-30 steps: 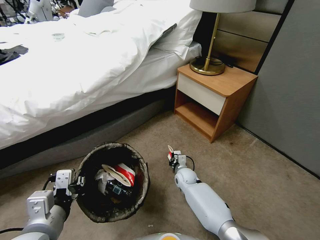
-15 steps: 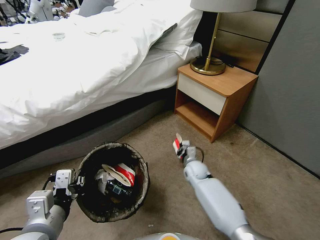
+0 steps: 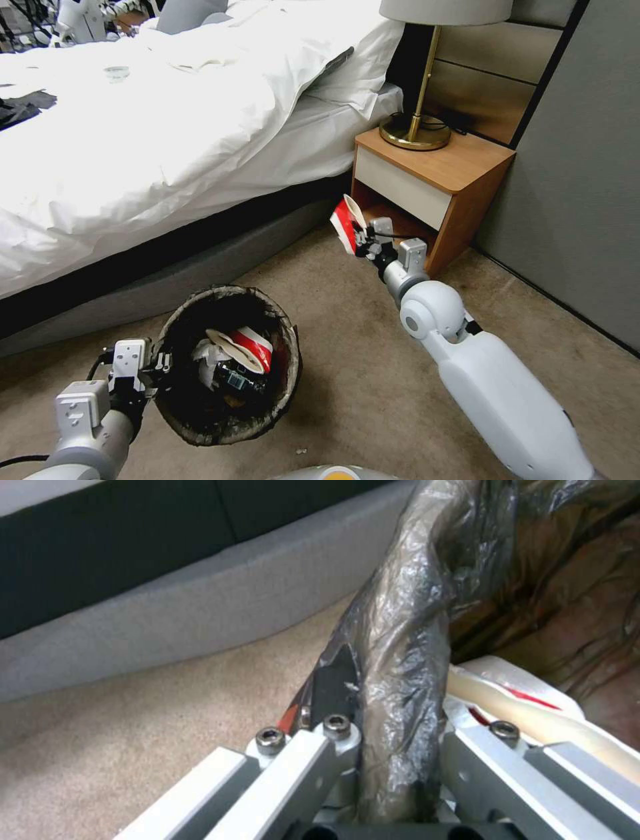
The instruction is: Pick up the trash bin, then pick up the garbage from the floor and place it into the trash bin.
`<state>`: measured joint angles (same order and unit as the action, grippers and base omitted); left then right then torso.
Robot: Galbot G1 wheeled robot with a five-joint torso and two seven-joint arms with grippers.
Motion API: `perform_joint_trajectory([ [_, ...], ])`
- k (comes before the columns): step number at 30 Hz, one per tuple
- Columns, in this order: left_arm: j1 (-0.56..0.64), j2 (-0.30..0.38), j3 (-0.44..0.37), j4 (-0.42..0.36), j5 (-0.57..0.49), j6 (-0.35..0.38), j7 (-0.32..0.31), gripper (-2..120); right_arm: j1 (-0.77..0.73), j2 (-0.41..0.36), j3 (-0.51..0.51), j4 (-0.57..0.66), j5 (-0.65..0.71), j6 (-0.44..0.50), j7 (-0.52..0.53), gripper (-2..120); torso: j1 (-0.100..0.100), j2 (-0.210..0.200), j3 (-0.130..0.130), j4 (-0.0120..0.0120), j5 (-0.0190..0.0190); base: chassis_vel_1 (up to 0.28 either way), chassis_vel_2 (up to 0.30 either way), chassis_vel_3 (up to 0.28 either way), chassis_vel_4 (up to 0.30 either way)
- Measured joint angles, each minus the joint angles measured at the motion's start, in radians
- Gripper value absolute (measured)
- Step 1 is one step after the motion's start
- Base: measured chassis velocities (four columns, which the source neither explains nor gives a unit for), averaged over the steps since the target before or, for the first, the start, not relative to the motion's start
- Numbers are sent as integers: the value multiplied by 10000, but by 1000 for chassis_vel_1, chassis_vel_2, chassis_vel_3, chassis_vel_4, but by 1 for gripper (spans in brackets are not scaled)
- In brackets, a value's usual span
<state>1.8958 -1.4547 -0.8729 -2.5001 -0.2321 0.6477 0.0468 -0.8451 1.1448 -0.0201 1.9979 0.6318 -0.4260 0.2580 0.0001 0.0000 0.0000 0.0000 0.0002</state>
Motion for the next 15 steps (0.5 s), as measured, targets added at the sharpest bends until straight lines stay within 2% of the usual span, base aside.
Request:
perform_joint_trajectory([
  [4, 24, 6, -6, 1, 4, 7, -10, 0, 435, -206, -564, 1306, 873, -346, -14, 0, 0, 0, 0, 2, 1, 0, 0, 0, 0],
  [8, 30, 10, -5, 0, 4, 10, -12, 0, 800, -421, -1010, 2034, 1544, -624, -155, 0, -1, 1, 0, 0, 0, 0, 0, 0, 0],
  [15, 10, 16, 32, 0, 13, 19, -16, 0, 1664, -620, -2304, 2634, 2335, -811, -212, 0, -1, 1, 0, 0, -3, 0, 0, 0, 0],
])
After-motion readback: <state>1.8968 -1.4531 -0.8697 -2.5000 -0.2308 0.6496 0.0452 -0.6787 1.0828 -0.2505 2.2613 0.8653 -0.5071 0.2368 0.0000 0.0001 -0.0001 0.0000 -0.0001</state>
